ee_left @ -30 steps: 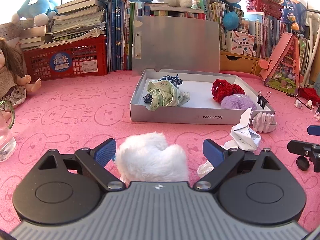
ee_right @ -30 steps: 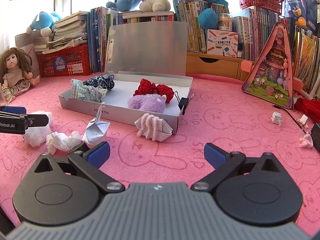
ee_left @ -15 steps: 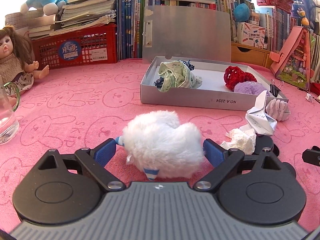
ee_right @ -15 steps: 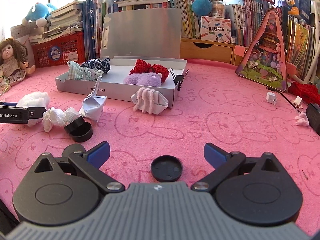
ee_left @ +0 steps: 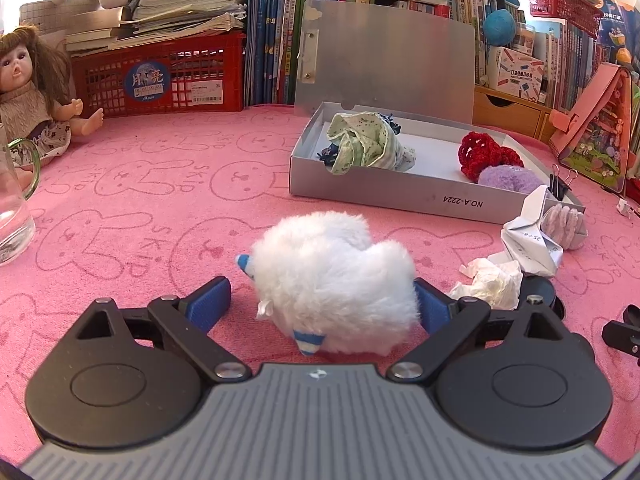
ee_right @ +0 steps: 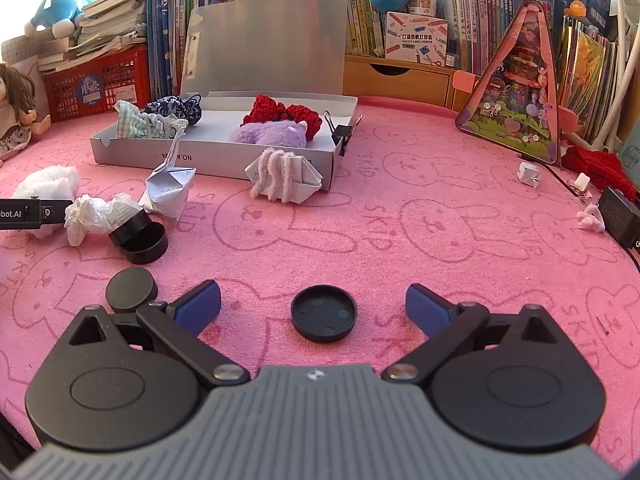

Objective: Organize objects
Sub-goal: 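Close the left tool on the white fluffy ball while the right tool grips the black lid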

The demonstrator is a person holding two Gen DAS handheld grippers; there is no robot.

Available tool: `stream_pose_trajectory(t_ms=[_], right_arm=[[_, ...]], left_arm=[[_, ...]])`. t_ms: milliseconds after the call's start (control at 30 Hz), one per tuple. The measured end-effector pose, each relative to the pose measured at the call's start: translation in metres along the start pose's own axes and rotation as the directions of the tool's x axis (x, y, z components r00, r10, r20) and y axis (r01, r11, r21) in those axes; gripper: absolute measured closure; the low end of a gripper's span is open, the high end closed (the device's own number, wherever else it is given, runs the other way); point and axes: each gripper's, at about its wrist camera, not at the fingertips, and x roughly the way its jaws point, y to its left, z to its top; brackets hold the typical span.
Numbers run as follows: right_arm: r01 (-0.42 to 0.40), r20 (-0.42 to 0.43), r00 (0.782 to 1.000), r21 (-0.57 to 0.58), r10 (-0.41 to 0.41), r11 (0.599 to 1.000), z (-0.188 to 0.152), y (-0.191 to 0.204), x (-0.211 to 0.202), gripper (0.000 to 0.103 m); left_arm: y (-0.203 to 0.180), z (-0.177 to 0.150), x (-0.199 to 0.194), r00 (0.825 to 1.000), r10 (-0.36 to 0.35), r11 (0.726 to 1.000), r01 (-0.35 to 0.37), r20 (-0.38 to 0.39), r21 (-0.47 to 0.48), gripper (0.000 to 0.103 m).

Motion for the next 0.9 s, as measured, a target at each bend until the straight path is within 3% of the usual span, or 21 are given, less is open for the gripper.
stream_pose_trajectory(t_ms=[567, 900], right_arm=[[-0.016, 0.012, 1.000, -0.002, 0.016, 1.000, -0.002, 0.000, -0.002, 0.005], [-0.053, 0.028, 0.998, -0.012, 0.053, 0.999, -0.005, -0.001, -0.013, 0.026]], left_arm=[[-0.004, 0.000, 0.002, 1.000, 0.021, 1.000, -0.021, -0.010, 0.020, 0.003], [-0.008, 0.001, 0.006, 0.998, 0.053, 0.998, -0.052, -0.028, 0.039, 0.000]])
